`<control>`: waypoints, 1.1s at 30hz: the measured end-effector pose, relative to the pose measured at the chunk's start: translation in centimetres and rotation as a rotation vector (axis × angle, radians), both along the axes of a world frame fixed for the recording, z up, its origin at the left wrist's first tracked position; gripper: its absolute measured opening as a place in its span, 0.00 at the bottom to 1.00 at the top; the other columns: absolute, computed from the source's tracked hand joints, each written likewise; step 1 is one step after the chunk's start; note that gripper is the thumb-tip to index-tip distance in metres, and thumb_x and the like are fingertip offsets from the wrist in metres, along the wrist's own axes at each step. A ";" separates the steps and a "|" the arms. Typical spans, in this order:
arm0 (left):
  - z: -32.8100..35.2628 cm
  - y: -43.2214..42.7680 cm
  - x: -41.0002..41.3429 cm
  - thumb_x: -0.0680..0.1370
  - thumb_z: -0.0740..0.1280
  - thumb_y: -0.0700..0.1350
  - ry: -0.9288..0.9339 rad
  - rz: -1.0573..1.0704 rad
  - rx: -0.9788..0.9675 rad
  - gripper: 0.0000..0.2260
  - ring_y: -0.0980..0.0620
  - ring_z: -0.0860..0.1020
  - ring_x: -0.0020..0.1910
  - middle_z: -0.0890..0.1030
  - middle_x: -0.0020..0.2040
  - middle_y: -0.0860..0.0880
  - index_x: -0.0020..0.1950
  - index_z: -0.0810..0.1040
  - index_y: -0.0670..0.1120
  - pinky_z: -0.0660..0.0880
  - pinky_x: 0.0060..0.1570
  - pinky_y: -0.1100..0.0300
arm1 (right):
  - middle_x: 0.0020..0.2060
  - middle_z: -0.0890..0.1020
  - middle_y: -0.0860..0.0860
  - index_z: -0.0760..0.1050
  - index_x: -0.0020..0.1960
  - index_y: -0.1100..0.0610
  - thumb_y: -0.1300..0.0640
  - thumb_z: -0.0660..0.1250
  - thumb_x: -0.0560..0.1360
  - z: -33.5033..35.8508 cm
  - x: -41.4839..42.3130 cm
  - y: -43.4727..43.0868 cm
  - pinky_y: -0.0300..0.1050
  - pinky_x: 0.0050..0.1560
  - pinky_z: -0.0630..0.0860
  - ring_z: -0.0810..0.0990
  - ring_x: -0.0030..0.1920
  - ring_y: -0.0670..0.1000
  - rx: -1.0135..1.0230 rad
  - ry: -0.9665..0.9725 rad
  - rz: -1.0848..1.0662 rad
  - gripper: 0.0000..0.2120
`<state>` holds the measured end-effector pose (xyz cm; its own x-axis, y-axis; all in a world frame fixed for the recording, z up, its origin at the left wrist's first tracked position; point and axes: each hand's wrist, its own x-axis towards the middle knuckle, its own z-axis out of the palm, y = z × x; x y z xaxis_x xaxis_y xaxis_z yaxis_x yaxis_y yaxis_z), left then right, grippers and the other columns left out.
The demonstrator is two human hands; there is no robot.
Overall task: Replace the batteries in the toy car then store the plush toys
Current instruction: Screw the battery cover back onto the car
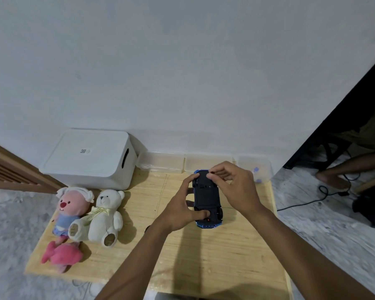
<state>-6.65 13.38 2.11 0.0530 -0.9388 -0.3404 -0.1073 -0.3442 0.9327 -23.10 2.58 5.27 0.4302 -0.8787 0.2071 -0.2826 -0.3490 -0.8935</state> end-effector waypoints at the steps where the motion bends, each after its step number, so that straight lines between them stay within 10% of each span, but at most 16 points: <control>1: 0.0 0.0 0.0 0.71 0.80 0.39 -0.003 -0.004 0.005 0.44 0.46 0.83 0.57 0.74 0.68 0.51 0.75 0.60 0.69 0.83 0.56 0.46 | 0.40 0.84 0.39 0.83 0.47 0.51 0.58 0.76 0.74 0.0 0.1 0.0 0.33 0.45 0.78 0.83 0.43 0.42 -0.016 0.010 -0.010 0.04; 33: 0.9 -0.5 -0.7 0.71 0.80 0.40 -0.029 -0.007 -0.007 0.44 0.46 0.83 0.56 0.75 0.68 0.51 0.74 0.61 0.71 0.83 0.56 0.46 | 0.47 0.86 0.39 0.85 0.52 0.49 0.60 0.71 0.77 1.2 -1.3 -1.3 0.38 0.53 0.81 0.85 0.48 0.43 -0.037 0.056 0.032 0.08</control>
<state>-7.33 12.91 3.05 0.0556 -0.9416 -0.3322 -0.1367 -0.3367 0.9316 -24.36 1.33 6.48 0.4696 -0.8566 0.2137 -0.3203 -0.3908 -0.8629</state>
